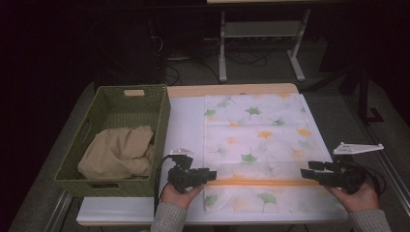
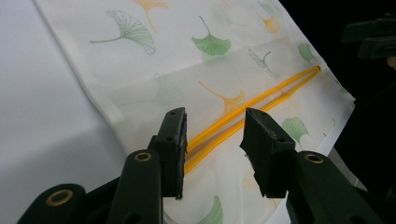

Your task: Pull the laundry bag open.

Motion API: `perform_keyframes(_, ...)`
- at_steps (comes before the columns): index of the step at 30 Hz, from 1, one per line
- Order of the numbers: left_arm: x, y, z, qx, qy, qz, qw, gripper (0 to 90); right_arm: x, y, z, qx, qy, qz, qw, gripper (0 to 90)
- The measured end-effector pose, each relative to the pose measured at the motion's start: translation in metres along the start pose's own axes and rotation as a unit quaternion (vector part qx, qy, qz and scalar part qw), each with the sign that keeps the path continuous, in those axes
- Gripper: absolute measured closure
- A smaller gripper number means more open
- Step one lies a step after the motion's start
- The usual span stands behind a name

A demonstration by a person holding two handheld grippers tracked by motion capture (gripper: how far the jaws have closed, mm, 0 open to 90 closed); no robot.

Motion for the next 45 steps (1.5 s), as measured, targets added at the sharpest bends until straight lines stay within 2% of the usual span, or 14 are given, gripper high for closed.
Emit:
perform_keyframes(4,-0.007,0.004,-0.001,0.003,-0.011,0.008,0.9999,53.8,0.003,0.007,0.009,-0.001,0.002,-0.032,0.9995,38.5)
perform_keyframes(5,-0.009,0.005,-0.001,0.001,-0.019,0.010,0.9998,51.7,0.003,0.008,0.011,0.000,0.002,-0.043,0.9991,37.6)
perform_keyframes(6,-0.012,0.007,-0.002,0.002,-0.028,0.014,0.9995,50.8,0.003,0.010,0.014,-0.002,0.002,-0.054,0.9985,36.5)
perform_keyframes(10,-0.018,0.013,-0.004,0.003,-0.042,0.025,0.9988,48.6,0.004,0.011,0.025,0.006,0.004,-0.098,0.9952,36.5)
perform_keyframes(13,-0.021,0.018,-0.007,0.011,-0.050,0.036,0.9980,44.4,0.005,0.011,0.031,0.012,0.011,-0.114,0.9933,36.3)
perform_keyframes(16,-0.024,0.023,-0.009,0.010,-0.066,0.040,0.9970,38.4,0.005,0.013,0.035,0.014,0.017,-0.120,0.9926,35.7)
perform_keyframes(19,-0.027,0.027,-0.013,0.012,-0.073,0.046,0.9962,35.4,0.006,0.013,0.038,0.014,0.017,-0.122,0.9923,34.3)
perform_keyframes(28,-0.025,0.038,-0.037,0.007,-0.071,0.062,0.9955,31.5,0.011,0.013,0.042,0.021,0.020,-0.139,0.9899,34.2)
perform_keyframes(35,-0.022,0.050,-0.066,-0.003,-0.065,0.061,0.9960,29.5,0.013,0.013,0.043,0.020,0.024,-0.138,0.9900,33.8)
perform_keyframes(39,-0.013,0.055,-0.082,-0.005,-0.061,0.056,0.9966,29.0,0.015,0.013,0.045,0.024,0.025,-0.146,0.9888,33.4)
perform_keyframes(45,0.004,0.057,-0.101,-0.010,-0.058,0.030,0.9978,28.1,0.015,0.014,0.045,0.021,0.025,-0.143,0.9892,32.3)
Point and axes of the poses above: each handheld gripper's, and its own axes: z roughly forward along the jaws, y roughly out of its top, x roughly to its left, the point moved 10 cm from there along z, roughly forward along the jaws, and after that the axes turned 6 degrees about -z, right-handed, at the moved point
